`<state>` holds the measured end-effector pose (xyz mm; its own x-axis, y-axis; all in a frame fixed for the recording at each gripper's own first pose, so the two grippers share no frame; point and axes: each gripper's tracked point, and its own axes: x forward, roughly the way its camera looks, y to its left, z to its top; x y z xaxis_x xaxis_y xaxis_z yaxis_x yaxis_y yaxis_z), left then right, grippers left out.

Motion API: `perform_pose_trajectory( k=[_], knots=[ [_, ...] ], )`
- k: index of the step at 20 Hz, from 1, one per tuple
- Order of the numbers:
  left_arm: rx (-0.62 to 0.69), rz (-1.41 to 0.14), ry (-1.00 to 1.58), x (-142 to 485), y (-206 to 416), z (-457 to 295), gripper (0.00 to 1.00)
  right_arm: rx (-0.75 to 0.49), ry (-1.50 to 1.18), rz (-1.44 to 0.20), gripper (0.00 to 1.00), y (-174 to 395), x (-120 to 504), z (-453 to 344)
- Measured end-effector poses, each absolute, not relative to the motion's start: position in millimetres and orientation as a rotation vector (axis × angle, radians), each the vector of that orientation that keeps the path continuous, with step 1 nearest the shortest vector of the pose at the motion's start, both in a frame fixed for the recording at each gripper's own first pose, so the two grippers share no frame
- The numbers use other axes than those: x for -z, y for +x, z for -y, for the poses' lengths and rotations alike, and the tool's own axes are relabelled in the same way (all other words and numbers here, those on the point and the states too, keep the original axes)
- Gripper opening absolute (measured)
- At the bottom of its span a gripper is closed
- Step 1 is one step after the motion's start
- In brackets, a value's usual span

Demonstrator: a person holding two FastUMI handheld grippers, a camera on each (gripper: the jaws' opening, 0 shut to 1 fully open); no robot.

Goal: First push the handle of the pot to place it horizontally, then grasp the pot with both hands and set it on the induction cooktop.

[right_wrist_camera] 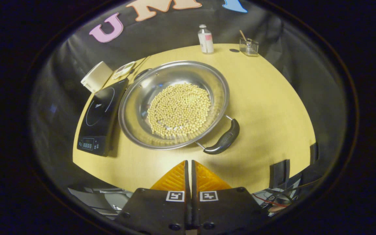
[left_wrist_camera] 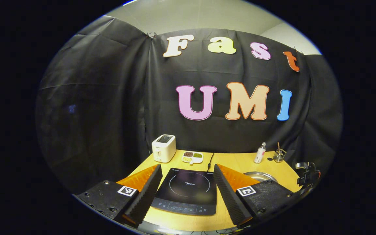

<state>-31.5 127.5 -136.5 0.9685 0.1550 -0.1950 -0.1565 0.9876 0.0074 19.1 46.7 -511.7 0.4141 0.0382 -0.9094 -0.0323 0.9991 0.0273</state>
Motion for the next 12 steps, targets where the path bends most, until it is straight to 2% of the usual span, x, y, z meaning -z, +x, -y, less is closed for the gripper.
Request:
perform_pose_trajectory(
  k=[2,4,5,9,11,12],
  knots=[
    [-0.143,-0.195,-0.009,137.9,-27.3,-127.6,0.93,-0.018,0.005,-1.165,0.03,25.3,521.7,-44.1],
    [-0.138,-0.194,-0.004,137.1,-22.6,-129.2,0.93,-0.008,0.003,-1.183,0.00,31.7,532.4,-42.8],
    [-0.140,-0.195,-0.001,138.4,-20.7,-131.0,0.96,-0.008,0.017,-1.193,0.03,34.9,535.5,-44.9],
    [-0.149,-0.207,0.005,140.3,-16.1,-136.4,0.96,0.006,0.022,-1.211,0.03,42.7,542.6,-38.9],
    [-0.149,-0.209,0.016,139.7,-13.2,-136.9,0.93,0.010,0.022,-1.213,0.00,46.5,544.0,-34.0],
    [-0.153,-0.210,0.023,139.2,-12.0,-138.8,0.96,0.012,0.020,-1.215,0.03,49.2,544.8,-30.2]
  ],
)
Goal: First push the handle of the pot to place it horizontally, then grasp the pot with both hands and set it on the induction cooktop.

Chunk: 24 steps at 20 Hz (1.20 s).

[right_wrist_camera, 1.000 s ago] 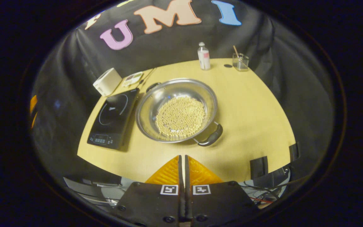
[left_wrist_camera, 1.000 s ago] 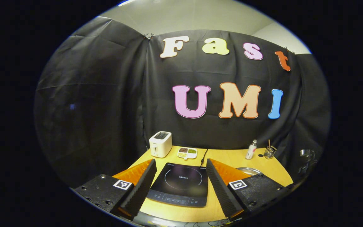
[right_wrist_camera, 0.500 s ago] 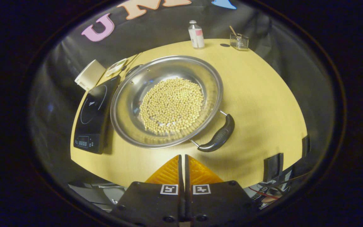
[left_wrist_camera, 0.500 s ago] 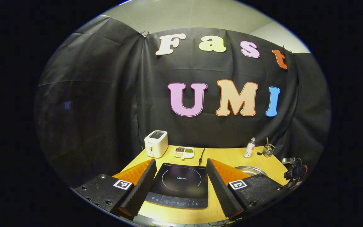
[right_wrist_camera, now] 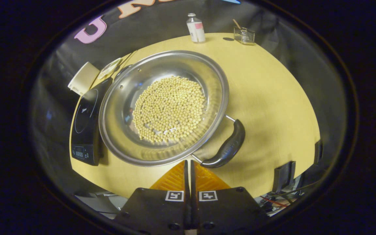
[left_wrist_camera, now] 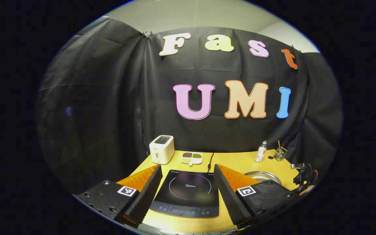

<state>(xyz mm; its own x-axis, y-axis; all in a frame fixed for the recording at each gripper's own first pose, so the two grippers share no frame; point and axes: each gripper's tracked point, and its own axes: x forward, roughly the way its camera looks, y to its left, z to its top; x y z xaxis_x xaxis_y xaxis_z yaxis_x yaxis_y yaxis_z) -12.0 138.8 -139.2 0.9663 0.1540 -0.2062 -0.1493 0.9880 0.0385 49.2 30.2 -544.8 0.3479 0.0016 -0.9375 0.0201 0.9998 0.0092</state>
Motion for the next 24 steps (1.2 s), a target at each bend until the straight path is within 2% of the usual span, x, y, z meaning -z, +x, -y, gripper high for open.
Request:
perform_pose_trajectory(
  k=[3,4,6,7,10,11,12,13,14,19,20,21,22,24],
  knots=[
    [-0.161,-0.207,0.024,138.3,-8.8,-139.8,0.96,0.033,0.017,-1.218,0.03,55.9,542.0,-13.1],
    [-0.166,-0.206,0.022,138.3,-8.0,-140.7,0.93,0.041,0.019,-1.218,0.00,59.3,542.9,-6.5],
    [-0.183,-0.207,0.027,139.2,-3.7,-141.0,0.93,0.047,0.032,-1.218,0.03,67.7,542.2,1.0],
    [-0.193,-0.209,0.030,140.6,-1.5,-141.7,0.96,0.047,0.032,-1.219,0.03,71.9,542.0,3.9],
    [-0.226,-0.228,0.009,145.5,10.4,-138.0,0.93,0.050,0.043,-1.226,0.02,84.8,538.7,16.3],
    [-0.236,-0.238,0.000,147.9,13.5,-135.9,0.96,0.049,0.046,-1.230,0.02,88.4,537.1,20.1],
    [-0.249,-0.246,-0.006,149.4,16.7,-135.0,0.94,0.046,0.046,-1.233,0.00,92.8,536.9,23.8],
    [-0.264,-0.252,-0.008,150.6,19.0,-136.1,0.96,0.041,0.046,-1.236,0.00,98.3,536.0,26.7],
    [-0.280,-0.255,-0.005,150.5,22.4,-136.4,0.96,0.035,0.048,-1.240,0.02,102.5,536.7,29.9],
    [-0.334,-0.274,0.005,150.9,36.0,-131.2,0.96,0.000,0.084,-1.260,0.02,122.4,534.9,38.3],
    [-0.348,-0.280,0.012,149.8,36.5,-130.7,0.94,-0.009,0.078,-1.260,0.02,126.7,534.9,39.0],
    [-0.359,-0.280,0.019,148.7,39.4,-128.1,0.96,-0.016,0.074,-1.260,0.02,131.7,534.4,40.0],
    [-0.366,-0.279,0.023,146.8,40.6,-126.4,0.94,-0.023,0.073,-1.261,0.03,133.3,533.8,40.5],
    [-0.380,-0.283,0.033,144.8,42.6,-120.8,0.96,-0.038,0.076,-1.261,0.00,137.1,532.6,41.4]
  ],
)
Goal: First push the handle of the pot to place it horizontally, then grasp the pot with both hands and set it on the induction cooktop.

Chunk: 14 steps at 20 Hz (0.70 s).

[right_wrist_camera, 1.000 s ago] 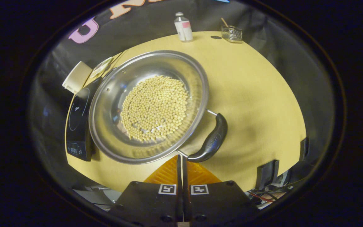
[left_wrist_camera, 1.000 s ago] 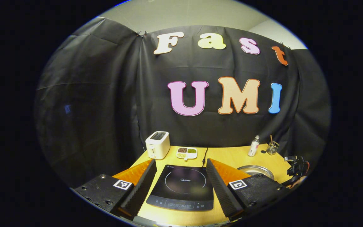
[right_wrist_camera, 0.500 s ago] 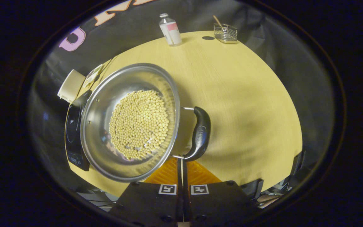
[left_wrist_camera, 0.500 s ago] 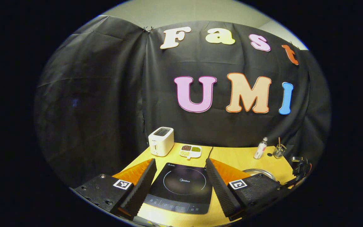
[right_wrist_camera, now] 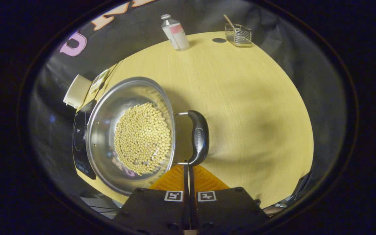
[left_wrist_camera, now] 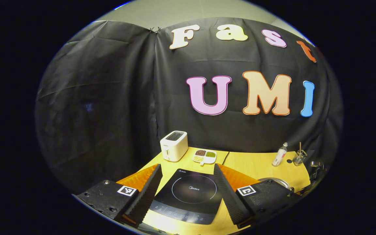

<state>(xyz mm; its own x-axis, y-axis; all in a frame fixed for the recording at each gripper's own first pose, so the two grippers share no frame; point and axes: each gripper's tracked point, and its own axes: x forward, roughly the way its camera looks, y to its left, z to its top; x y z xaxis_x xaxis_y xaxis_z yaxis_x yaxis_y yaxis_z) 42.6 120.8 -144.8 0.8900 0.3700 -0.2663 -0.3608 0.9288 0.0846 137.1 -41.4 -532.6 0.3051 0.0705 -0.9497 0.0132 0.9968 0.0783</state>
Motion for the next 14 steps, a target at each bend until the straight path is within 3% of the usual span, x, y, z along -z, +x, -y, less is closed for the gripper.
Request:
perform_pose_trajectory(
  k=[9,12,13,14],
  knots=[
    [-0.401,-0.289,0.058,144.0,39.4,-103.5,0.96,-0.089,0.126,-1.278,0.04,143.3,536.3,43.3],
    [-0.400,-0.301,0.043,151.3,37.7,-98.4,0.99,-0.110,0.109,-1.285,0.27,132.8,525.8,51.1],
    [-0.399,-0.310,0.038,155.8,38.3,-96.8,0.96,-0.121,0.115,-1.285,0.30,130.2,521.6,52.4],
    [-0.395,-0.320,0.036,160.1,38.2,-95.3,0.96,-0.125,0.117,-1.283,0.43,128.8,519.5,54.9]
  ],
)
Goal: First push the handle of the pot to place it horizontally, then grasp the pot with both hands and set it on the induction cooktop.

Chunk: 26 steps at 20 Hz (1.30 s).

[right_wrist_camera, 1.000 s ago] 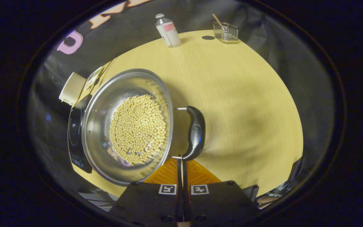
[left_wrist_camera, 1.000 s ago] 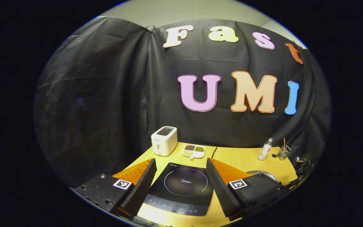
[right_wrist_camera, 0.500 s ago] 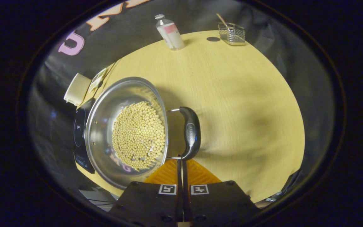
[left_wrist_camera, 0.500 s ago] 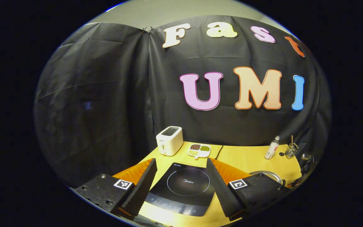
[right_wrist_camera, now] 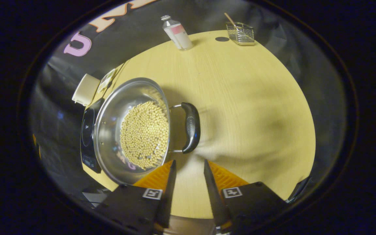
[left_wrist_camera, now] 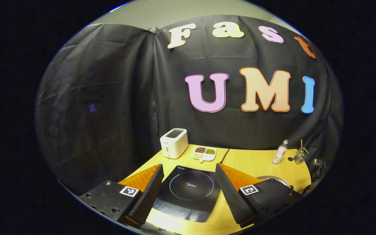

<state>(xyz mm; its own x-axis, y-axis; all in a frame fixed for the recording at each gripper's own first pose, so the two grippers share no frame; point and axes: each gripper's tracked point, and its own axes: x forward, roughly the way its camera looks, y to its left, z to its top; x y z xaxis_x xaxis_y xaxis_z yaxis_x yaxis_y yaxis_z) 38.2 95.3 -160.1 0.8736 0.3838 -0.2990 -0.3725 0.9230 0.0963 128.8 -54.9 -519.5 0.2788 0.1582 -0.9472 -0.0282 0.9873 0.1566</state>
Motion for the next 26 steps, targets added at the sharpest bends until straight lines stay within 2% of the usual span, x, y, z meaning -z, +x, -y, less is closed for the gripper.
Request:
perform_pose_trajectory(
  k=[1,2,3,4,7,9,13,14,15,16,17,20,26],
  knots=[
    [-0.390,-0.327,0.035,164.0,39.4,-93.2,0.99,-0.132,0.121,-1.278,0.57,129.3,517.2,56.8],
    [-0.381,-0.339,0.037,169.5,41.9,-90.4,0.96,-0.139,0.131,-1.277,0.70,126.6,512.1,59.2],
    [-0.371,-0.352,0.042,175.8,41.7,-88.3,0.96,-0.139,0.159,-1.270,0.77,126.5,507.2,59.2],
    [-0.360,-0.370,0.047,182.9,44.2,-85.2,0.96,-0.135,0.193,-1.255,0.92,130.4,502.5,57.8],
    [-0.298,-0.440,0.039,209.8,52.4,-70.5,1.00,-0.145,0.296,-1.230,0.93,138.7,485.4,51.0],
    [-0.240,-0.493,0.022,227.9,59.2,-61.3,0.96,-0.156,0.331,-1.216,0.93,148.4,475.8,51.5],
    [-0.090,-0.643,-0.077,264.9,70.8,-31.1,0.97,-0.188,0.403,-1.225,0.93,164.5,465.9,43.1],
    [-0.069,-0.685,-0.095,274.3,73.7,-26.4,0.97,-0.195,0.405,-1.232,1.00,169.4,468.7,40.7],
    [-0.053,-0.738,-0.119,286.3,75.0,-22.0,0.96,-0.203,0.399,-1.241,0.92,172.6,470.8,39.6],
    [-0.037,-0.787,-0.151,296.9,75.8,-15.7,0.96,-0.211,0.393,-1.249,0.92,173.3,473.6,37.0],
    [-0.015,-0.830,-0.187,310.7,81.2,-8.0,0.96,-0.221,0.390,-1.260,1.00,175.8,476.8,34.6],
    [0.067,-0.967,-0.269,348.8,91.1,17.7,0.97,-0.253,0.384,-1.300,1.00,183.8,492.3,26.9],
    [0.099,-1.173,-0.289,414.2,112.8,25.2,0.97,-0.273,0.340,-1.362,0.99,178.1,502.8,34.2]
  ],
)
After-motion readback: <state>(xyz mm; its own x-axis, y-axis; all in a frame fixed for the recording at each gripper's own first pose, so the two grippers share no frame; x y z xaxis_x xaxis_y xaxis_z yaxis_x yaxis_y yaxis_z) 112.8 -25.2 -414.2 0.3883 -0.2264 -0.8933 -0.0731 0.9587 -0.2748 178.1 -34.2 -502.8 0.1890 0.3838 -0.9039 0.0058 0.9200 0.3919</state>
